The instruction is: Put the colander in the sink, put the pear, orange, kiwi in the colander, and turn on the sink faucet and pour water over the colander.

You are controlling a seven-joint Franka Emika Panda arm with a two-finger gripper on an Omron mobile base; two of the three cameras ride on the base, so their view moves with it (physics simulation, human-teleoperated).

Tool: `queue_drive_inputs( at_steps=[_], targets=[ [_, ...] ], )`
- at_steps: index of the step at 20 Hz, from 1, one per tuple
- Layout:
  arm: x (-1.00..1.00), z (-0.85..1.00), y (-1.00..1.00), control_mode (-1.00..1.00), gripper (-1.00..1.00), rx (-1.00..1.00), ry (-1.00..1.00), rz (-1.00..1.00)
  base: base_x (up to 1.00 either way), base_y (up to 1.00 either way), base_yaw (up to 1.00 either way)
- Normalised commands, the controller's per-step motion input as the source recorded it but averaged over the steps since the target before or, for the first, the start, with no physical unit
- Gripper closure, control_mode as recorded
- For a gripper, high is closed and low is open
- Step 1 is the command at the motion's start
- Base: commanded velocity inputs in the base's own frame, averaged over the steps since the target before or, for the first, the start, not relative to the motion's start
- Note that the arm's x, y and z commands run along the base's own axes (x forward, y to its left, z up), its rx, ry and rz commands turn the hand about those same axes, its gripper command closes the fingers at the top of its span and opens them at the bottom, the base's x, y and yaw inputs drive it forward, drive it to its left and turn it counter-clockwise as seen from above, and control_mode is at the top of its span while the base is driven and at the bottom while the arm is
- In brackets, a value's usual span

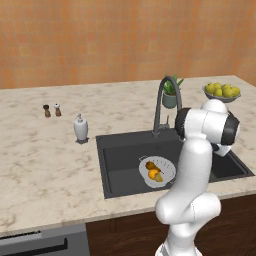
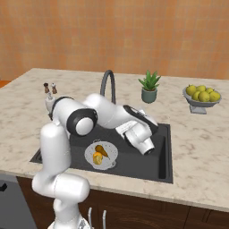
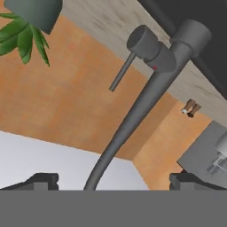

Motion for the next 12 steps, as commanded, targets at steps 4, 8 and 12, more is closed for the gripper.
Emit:
queue_drive_inputs(
  at_steps=[4,8,12],
  targets=[
    [0.27,0.0,0.22,-1.0,-1.0,0.04,0.13,0.01,0.0,0.0,0.0],
    [0.26,0.0,0.23,-1.0,-1.0,0.05,0.11,0.02,0.0,0.0,0.0],
    [0.36,0.0,0.15,-1.0,-1.0,0.06,0.09,0.03,0.0,0.0,0.0]
  ],
)
